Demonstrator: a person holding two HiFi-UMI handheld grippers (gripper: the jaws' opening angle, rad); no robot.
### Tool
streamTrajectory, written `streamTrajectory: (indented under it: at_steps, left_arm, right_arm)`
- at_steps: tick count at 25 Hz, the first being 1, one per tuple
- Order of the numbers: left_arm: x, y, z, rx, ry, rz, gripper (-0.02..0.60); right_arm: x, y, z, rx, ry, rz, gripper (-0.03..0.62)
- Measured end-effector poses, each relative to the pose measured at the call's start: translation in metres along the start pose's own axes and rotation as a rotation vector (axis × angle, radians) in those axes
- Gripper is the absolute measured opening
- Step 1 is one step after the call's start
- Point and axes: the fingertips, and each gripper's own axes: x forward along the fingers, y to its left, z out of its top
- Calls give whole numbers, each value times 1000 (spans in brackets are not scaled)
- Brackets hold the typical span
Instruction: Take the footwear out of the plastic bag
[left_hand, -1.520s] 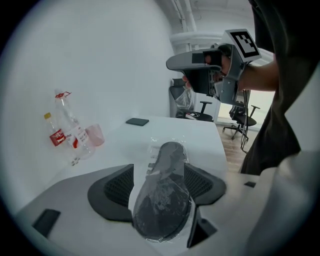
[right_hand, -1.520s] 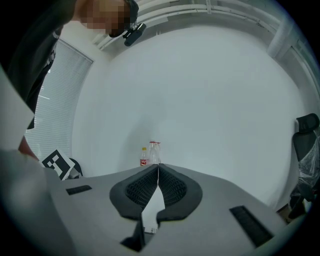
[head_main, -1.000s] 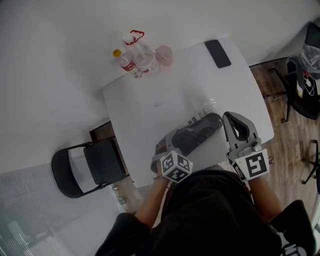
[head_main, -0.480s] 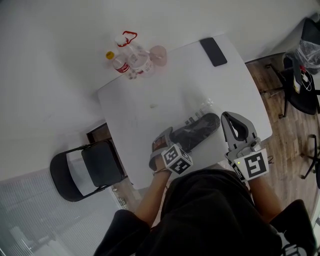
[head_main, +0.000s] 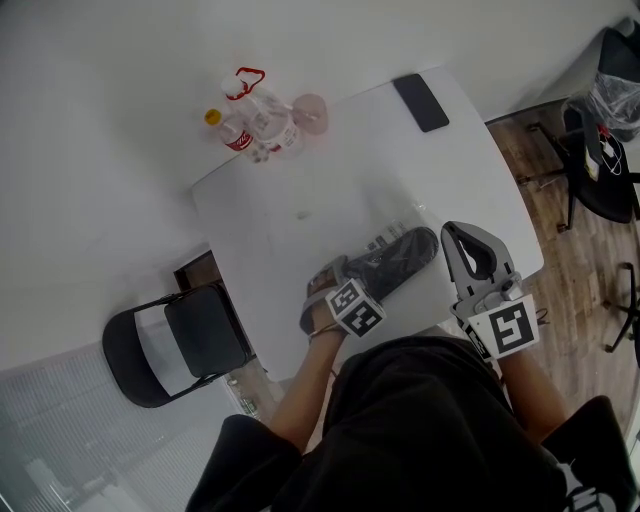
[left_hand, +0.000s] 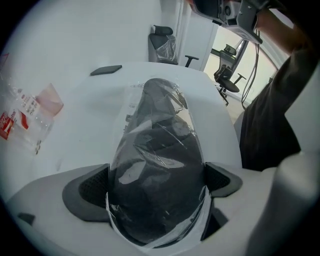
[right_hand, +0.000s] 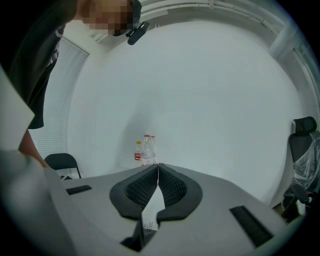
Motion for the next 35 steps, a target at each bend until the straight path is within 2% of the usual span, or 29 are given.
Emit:
streamTrajectory:
  at_steps: [4,8,18,22,29,31,35]
  left_arm:
    - [2,-1,1,-6,5,-34,568]
    - [0,-1,2,-4,-14,-27,566]
    - [-14,-1,6,43,-119,72,563]
    - [-28,3,13,59,-205,126,528]
    - [-61,19,23,112,-355,270,442]
    - [-74,22,28,101,-419,297,434]
    - [-113,32,38,94,-559,361,426]
  right_arm:
    - [0,-1,1,0,-2,5,20]
    - [1,-3,1,3,-7,12,20]
    - [-7,-16,11,-11,-32,1,20]
    - [-13,-30,15,-32,-37,-14,20]
    - [-21,-57,23,-92,-34,-16,20]
    - [-22,-57,27,-115,-29,19,20]
    - [-19,-49,35,-153,50,178,21]
